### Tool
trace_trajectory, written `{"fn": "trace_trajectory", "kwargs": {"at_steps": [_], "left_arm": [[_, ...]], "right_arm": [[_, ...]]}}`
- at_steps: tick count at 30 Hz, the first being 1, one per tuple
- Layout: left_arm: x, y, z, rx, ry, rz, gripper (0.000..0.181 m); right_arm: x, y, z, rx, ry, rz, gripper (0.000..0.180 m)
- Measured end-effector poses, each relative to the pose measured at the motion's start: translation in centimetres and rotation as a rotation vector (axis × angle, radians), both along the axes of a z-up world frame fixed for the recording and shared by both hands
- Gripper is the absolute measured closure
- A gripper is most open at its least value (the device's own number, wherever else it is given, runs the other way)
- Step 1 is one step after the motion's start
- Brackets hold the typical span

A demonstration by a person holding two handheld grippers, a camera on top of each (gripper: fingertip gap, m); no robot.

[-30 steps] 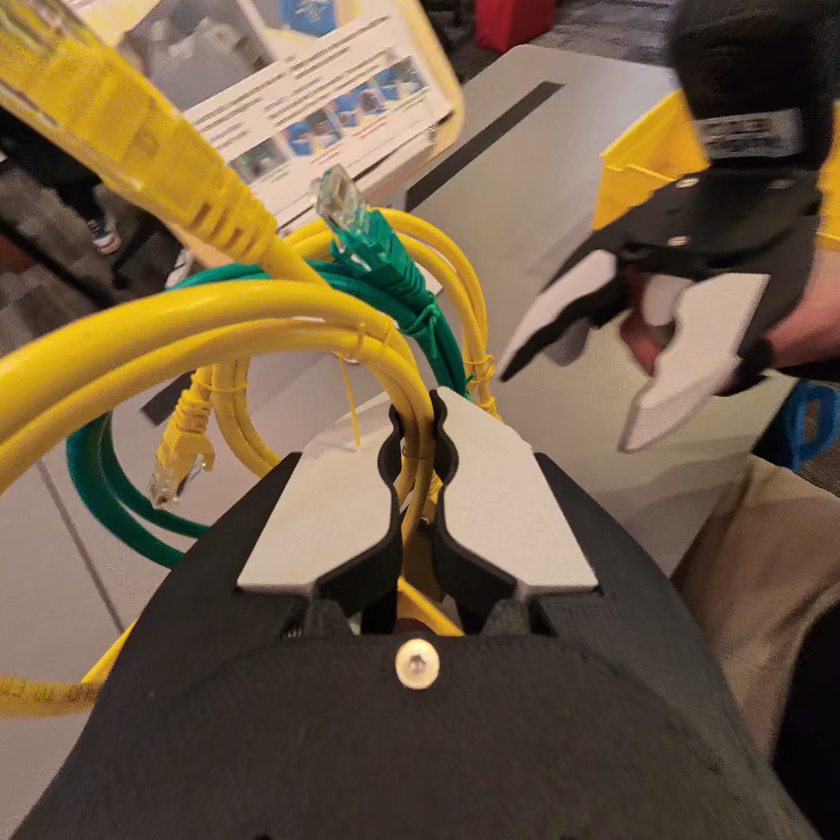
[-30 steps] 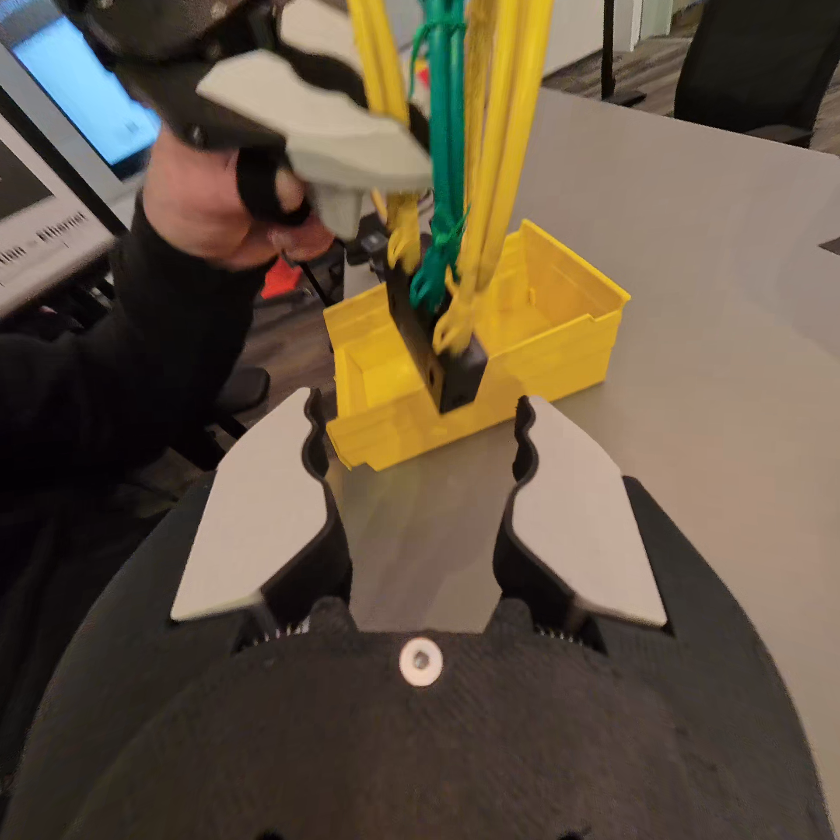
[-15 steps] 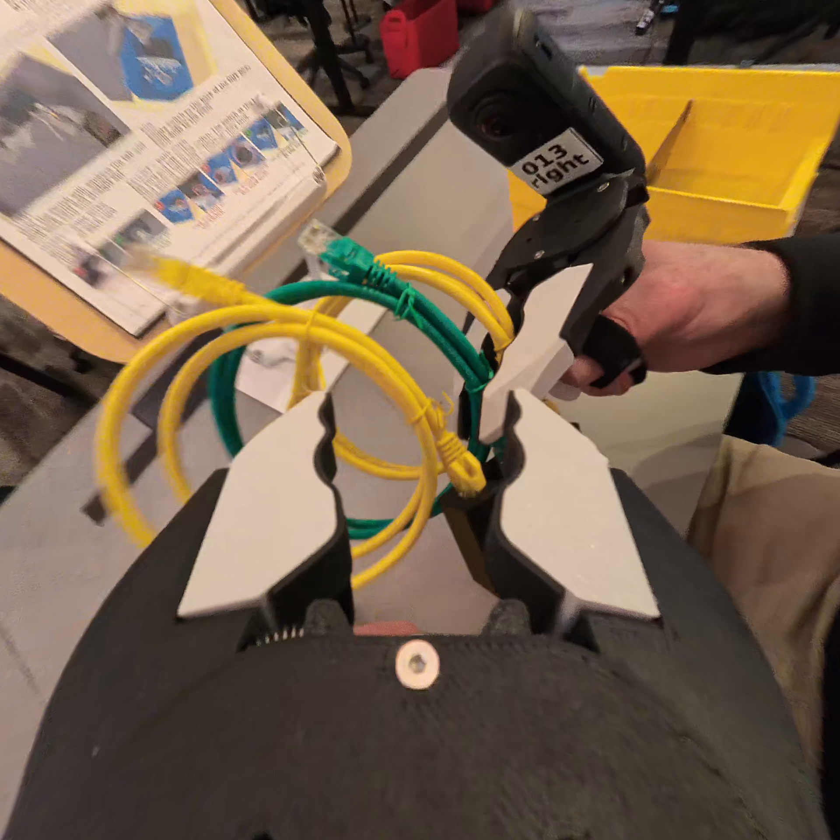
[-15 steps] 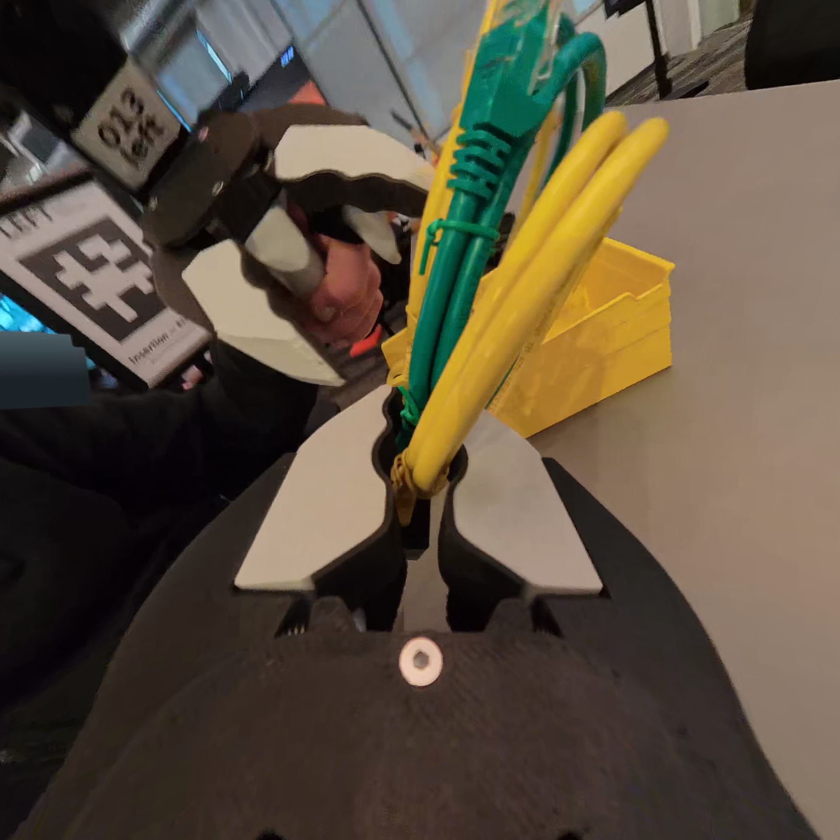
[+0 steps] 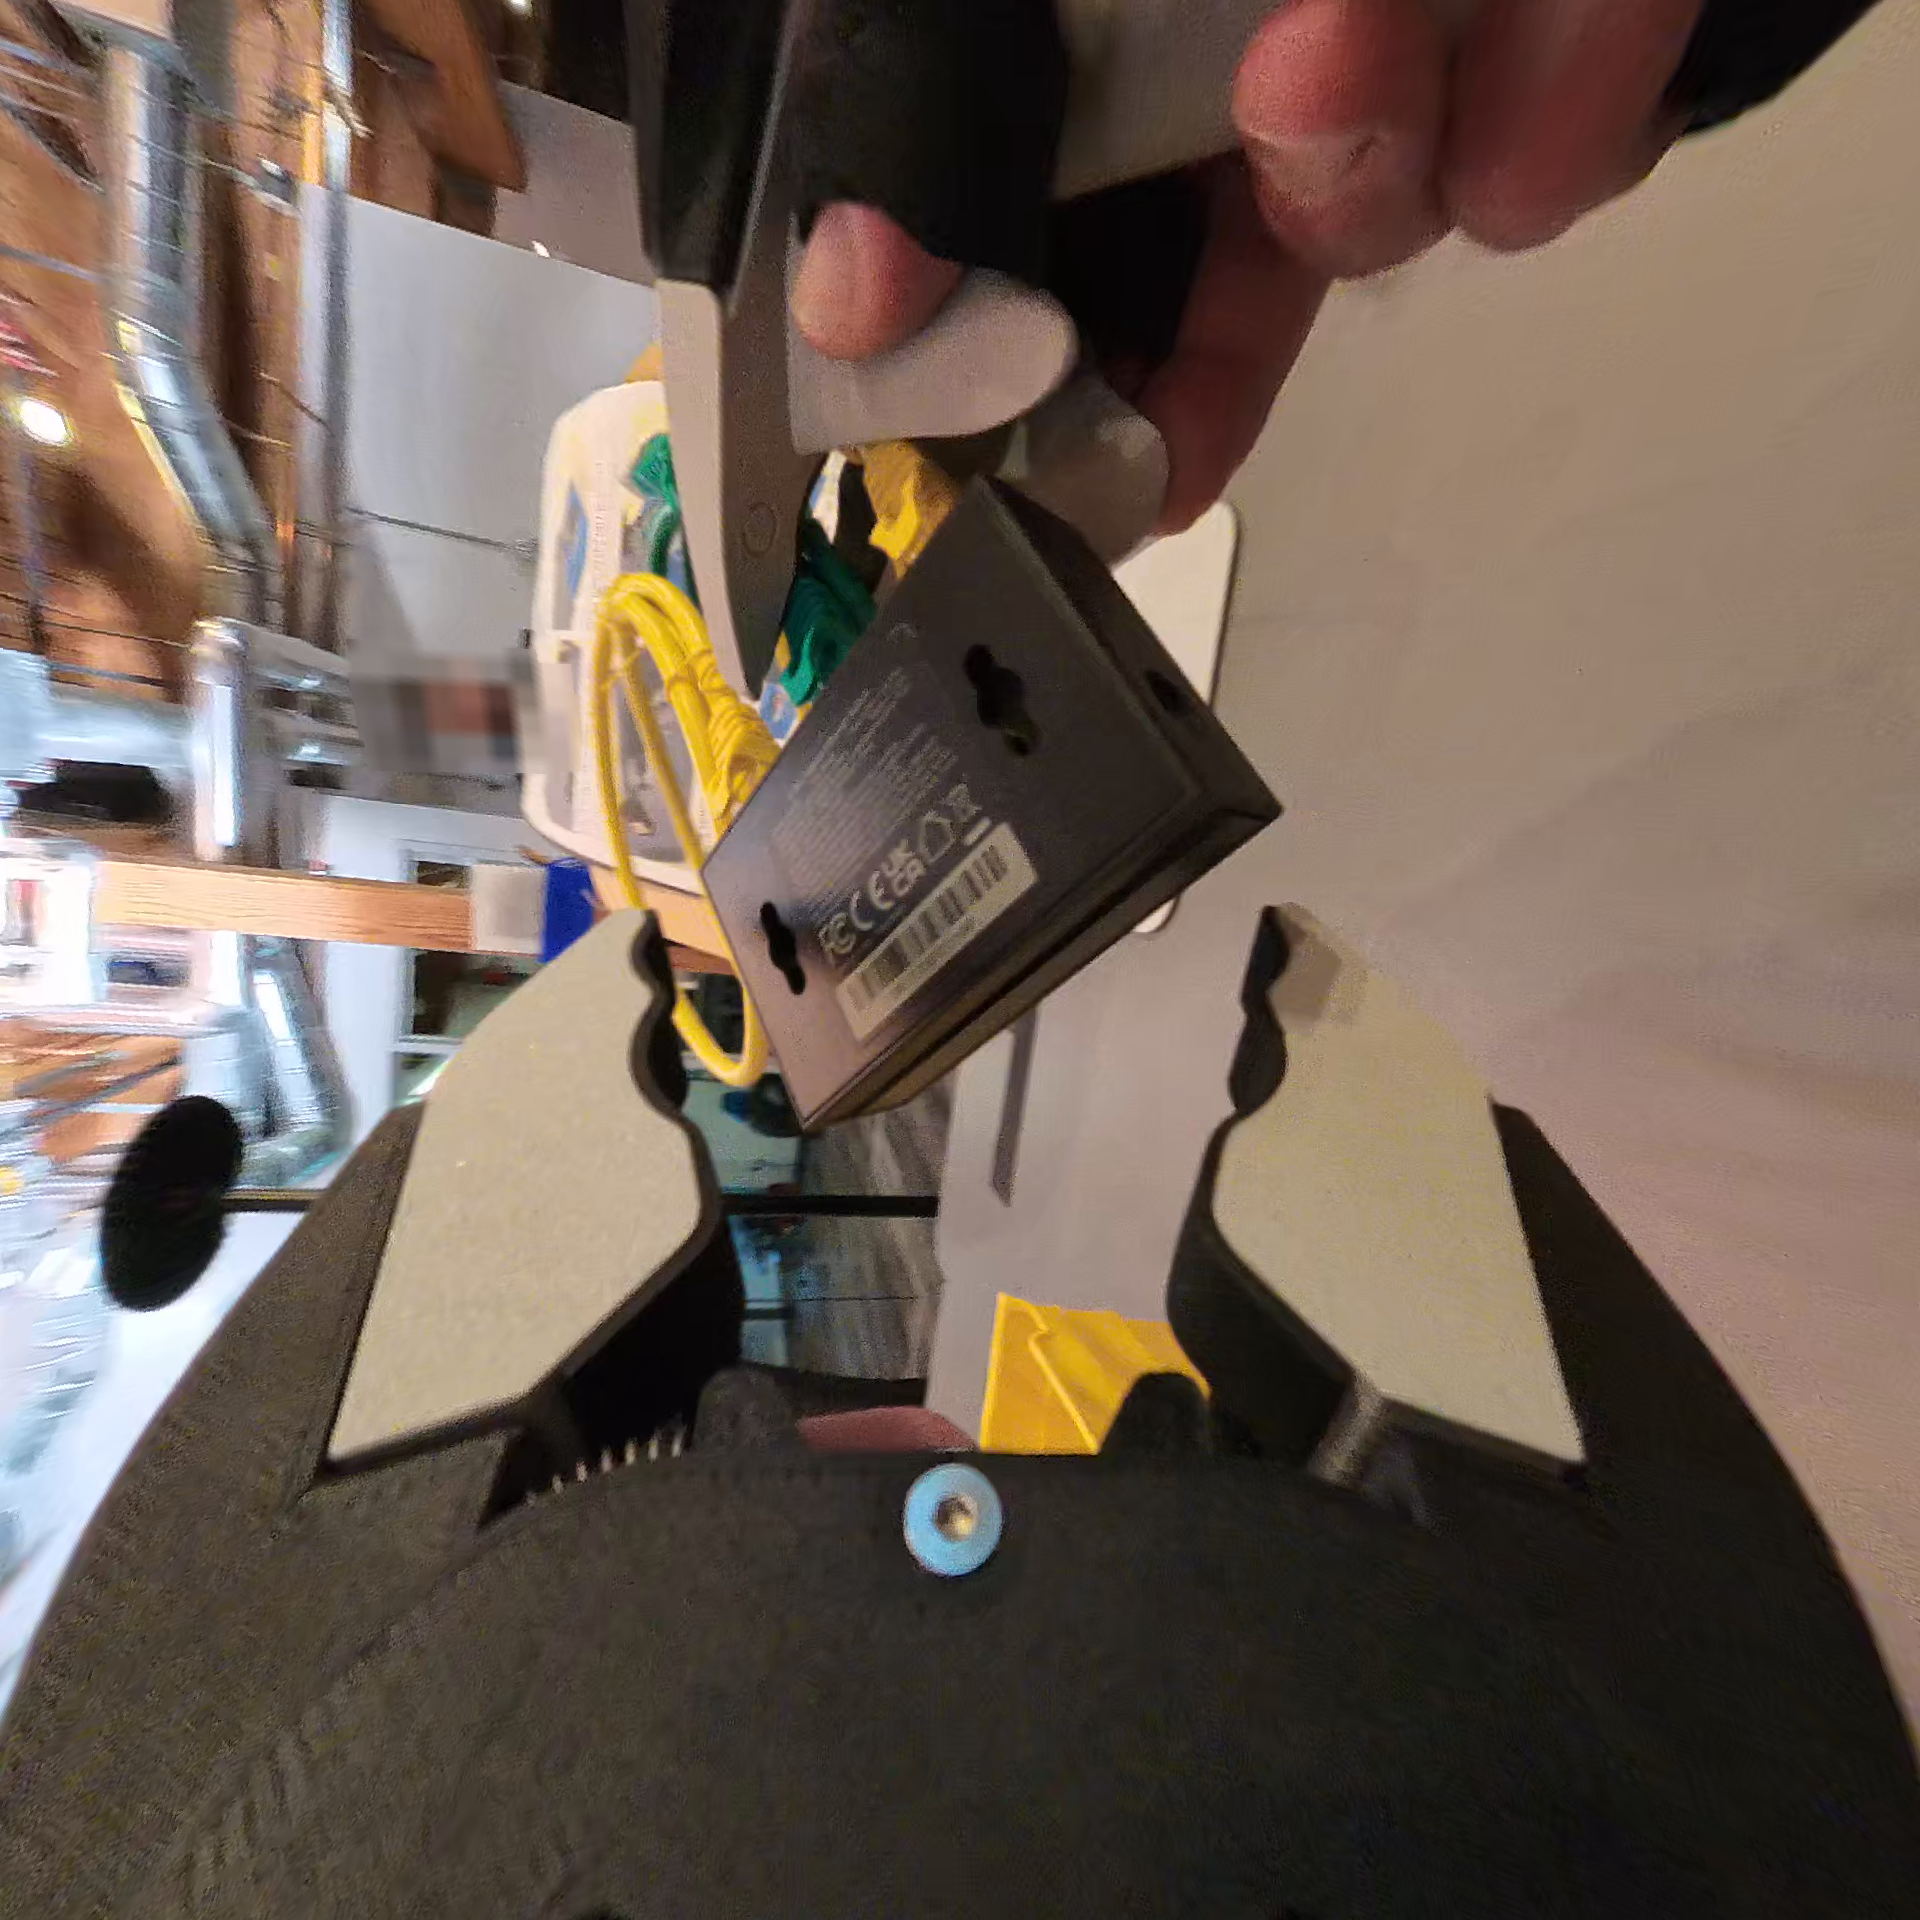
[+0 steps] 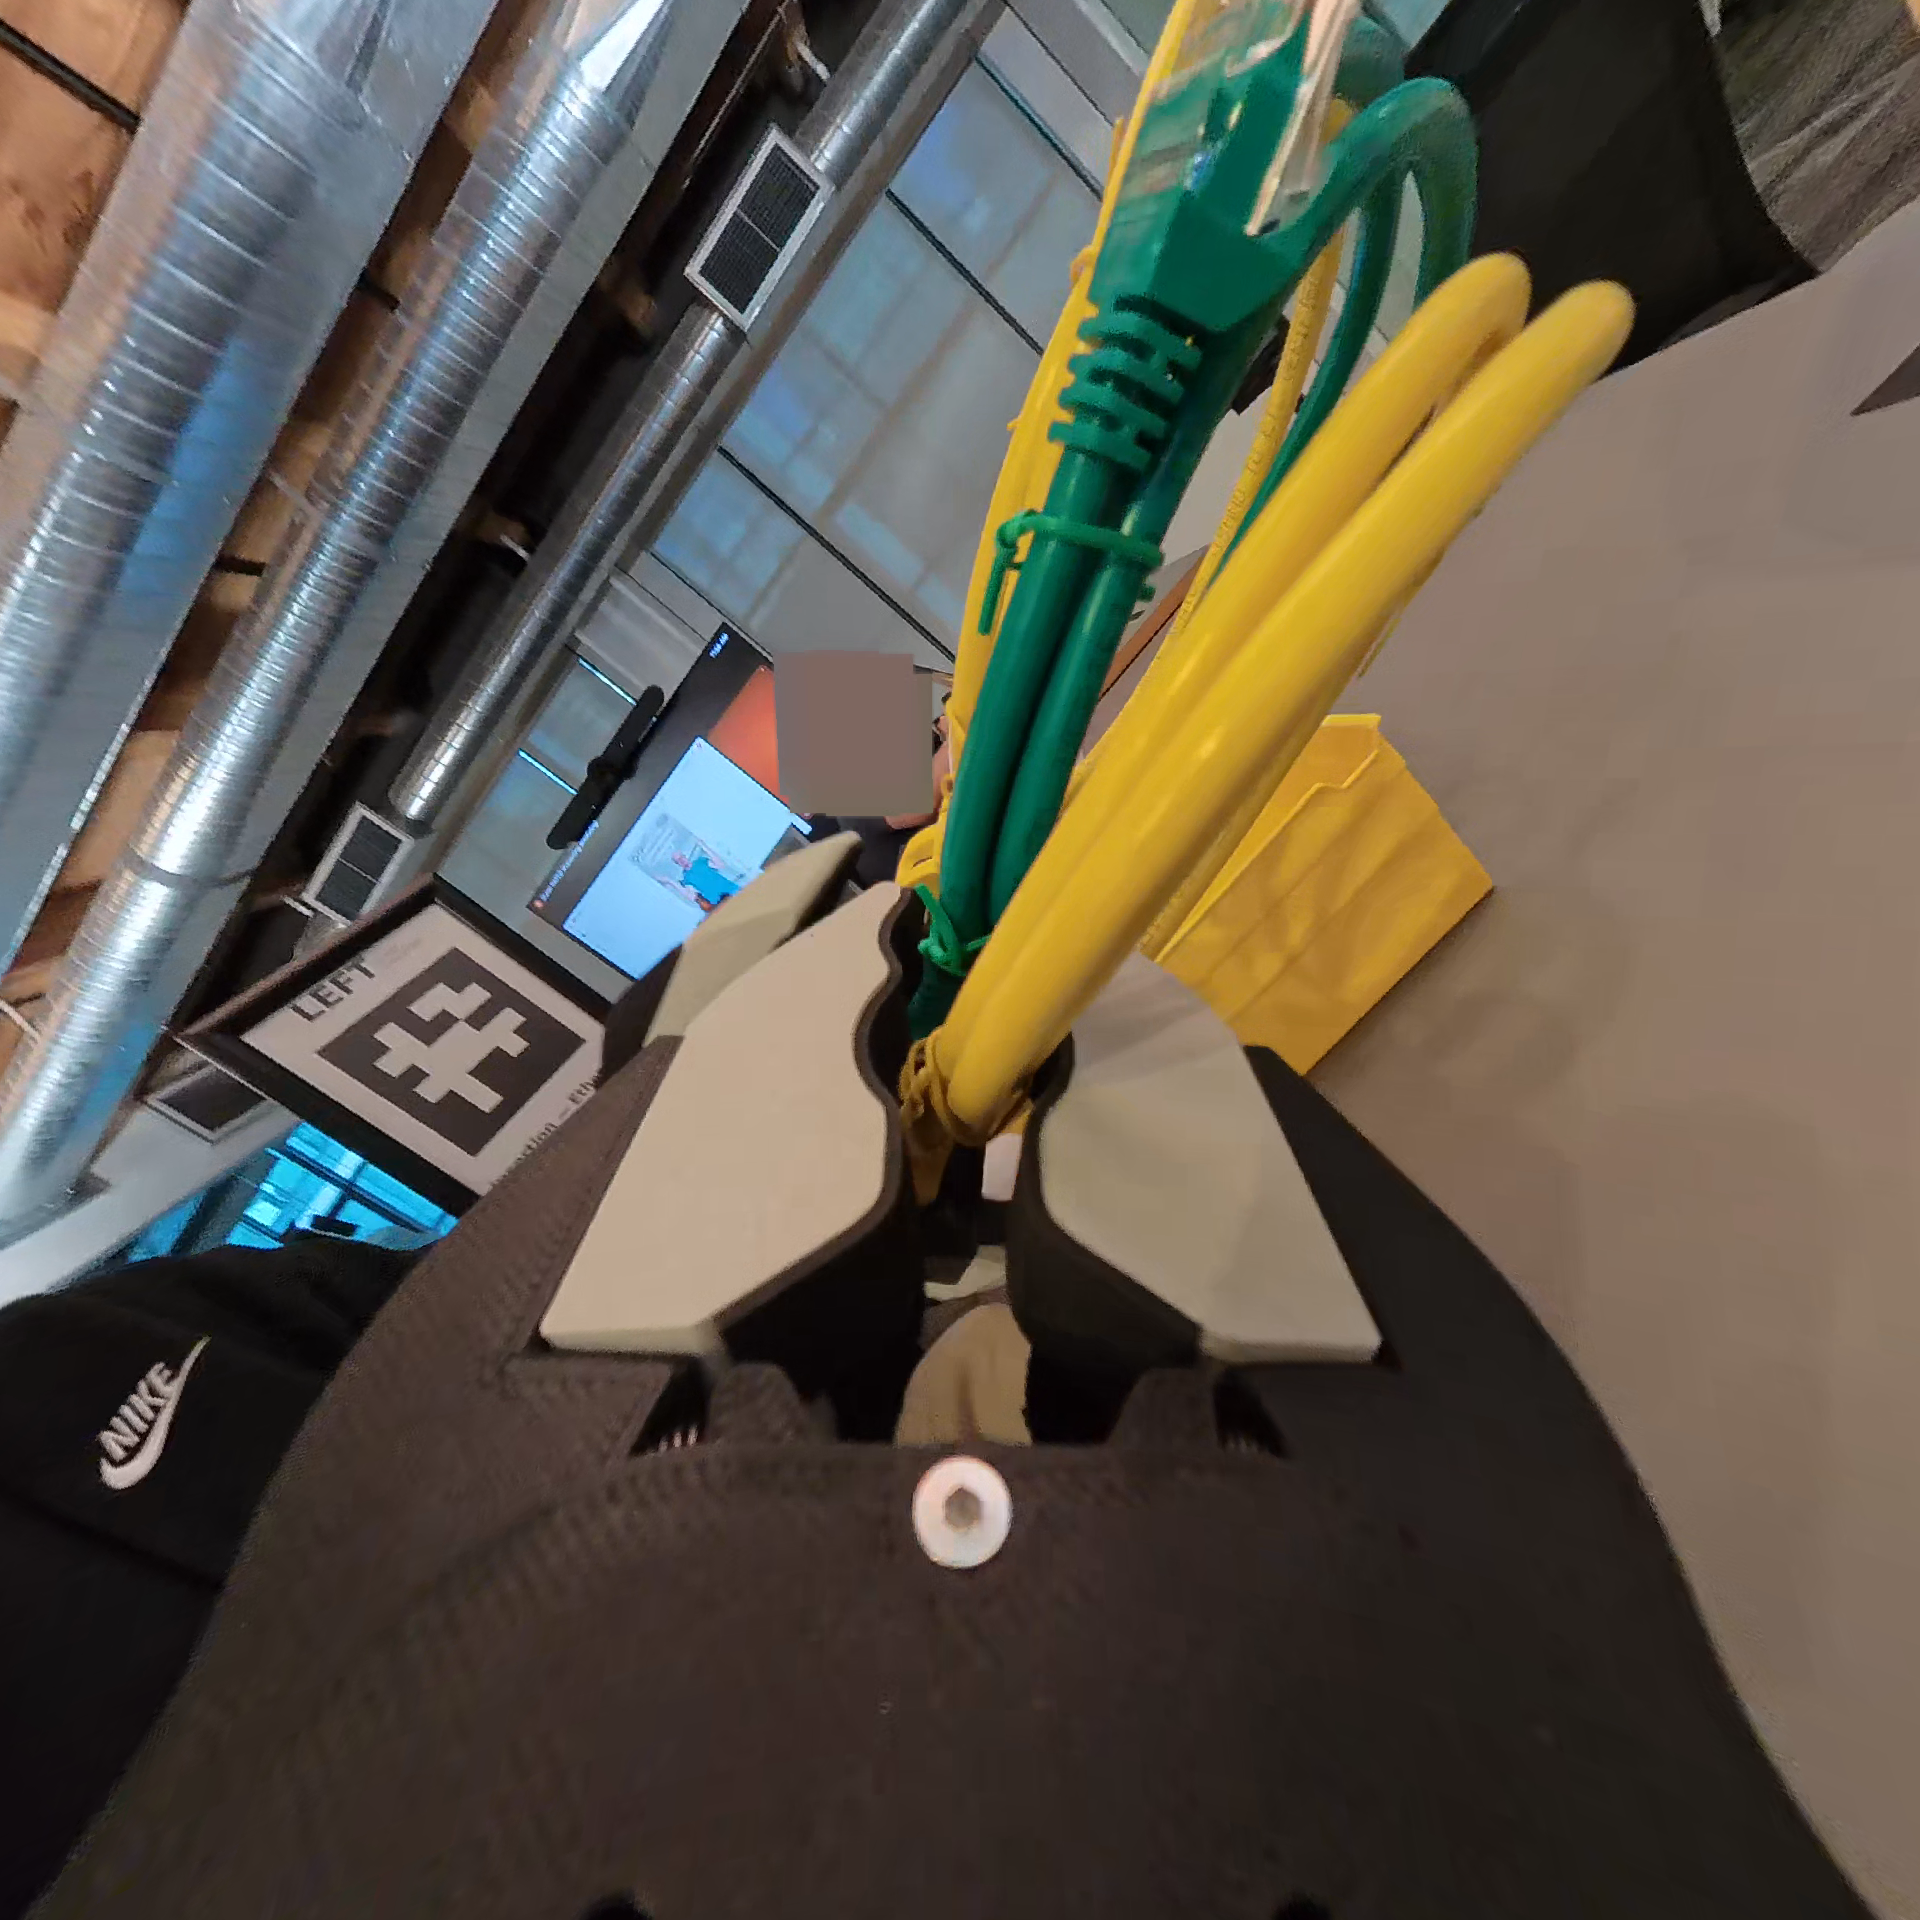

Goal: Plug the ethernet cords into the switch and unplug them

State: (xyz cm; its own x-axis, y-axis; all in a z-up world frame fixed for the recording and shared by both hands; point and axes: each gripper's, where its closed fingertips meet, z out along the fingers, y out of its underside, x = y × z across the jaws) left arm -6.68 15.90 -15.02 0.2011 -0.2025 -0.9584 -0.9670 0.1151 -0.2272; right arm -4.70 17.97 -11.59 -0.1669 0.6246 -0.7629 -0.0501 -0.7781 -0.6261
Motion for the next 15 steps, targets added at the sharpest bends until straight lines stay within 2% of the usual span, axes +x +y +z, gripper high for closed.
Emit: {"fn": "trace_trajectory", "kwargs": {"at_steps": [1,4,6,9,15], "left_arm": [[0.0,0.2,0.0,0.035,0.019,0.005,0.086],[-0.4,0.6,0.7,0.151,0.068,0.035,0.112],[-0.8,0.8,1.0,0.182,0.077,0.058,0.121],[-1.3,0.7,1.6,0.206,0.041,0.069,0.149],[-1.9,0.6,2.2,0.198,-0.013,0.042,0.151]], "right_arm": [[0.0,-0.1,0.0,-0.018,0.005,0.006,0.165],[-0.4,-0.7,-0.2,-0.042,0.001,0.012,0.165],[-0.6,-0.7,-0.3,-0.055,0.002,0.004,0.164],[-0.7,-0.8,-0.3,-0.075,0.015,0.005,0.16],[-0.8,-1.6,0.5,-0.063,0.051,0.045,0.148]]}}
